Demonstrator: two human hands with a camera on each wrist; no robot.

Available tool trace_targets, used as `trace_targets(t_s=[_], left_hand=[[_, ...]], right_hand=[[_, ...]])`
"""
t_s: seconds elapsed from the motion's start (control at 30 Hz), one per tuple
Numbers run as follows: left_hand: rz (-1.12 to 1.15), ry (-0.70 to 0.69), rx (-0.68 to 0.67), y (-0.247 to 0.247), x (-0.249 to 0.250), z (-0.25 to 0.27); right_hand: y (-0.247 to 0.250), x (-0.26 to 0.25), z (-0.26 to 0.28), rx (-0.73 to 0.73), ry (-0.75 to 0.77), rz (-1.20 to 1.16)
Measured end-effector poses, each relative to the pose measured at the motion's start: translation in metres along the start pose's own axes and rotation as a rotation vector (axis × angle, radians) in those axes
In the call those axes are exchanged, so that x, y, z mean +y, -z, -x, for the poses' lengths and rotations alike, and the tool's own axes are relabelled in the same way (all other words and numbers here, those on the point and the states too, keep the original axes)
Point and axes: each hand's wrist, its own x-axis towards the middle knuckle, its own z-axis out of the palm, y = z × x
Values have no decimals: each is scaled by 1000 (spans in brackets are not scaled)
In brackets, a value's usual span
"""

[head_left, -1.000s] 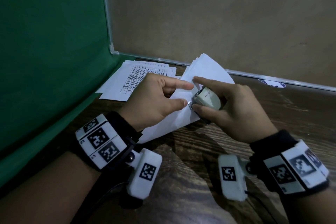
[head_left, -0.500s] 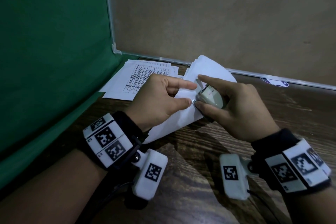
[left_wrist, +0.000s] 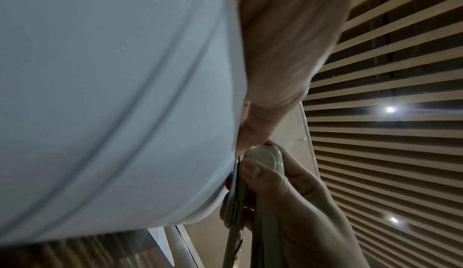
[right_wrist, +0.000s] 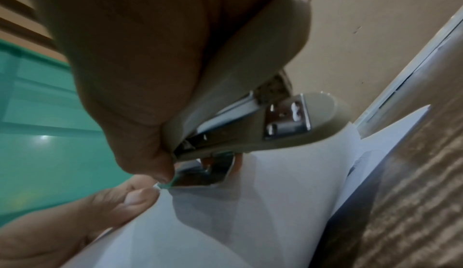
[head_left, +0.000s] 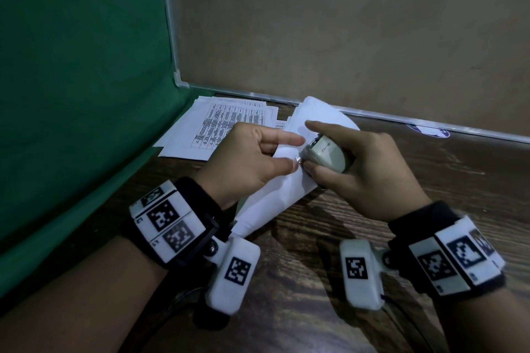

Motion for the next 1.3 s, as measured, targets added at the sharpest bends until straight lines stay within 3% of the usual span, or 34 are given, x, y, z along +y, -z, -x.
trace_targets(t_s=[0.27,0.6,1.3], left_hand=[[88,122,38,-3,-1,0],[457,328,49,-7,4,2],[448,325,56,-6,4,2]], right_hand=[[0,1,1,-25,78,-41],[0,-3,-2,5,201,11],[0,-6,-1,37,197,-6]])
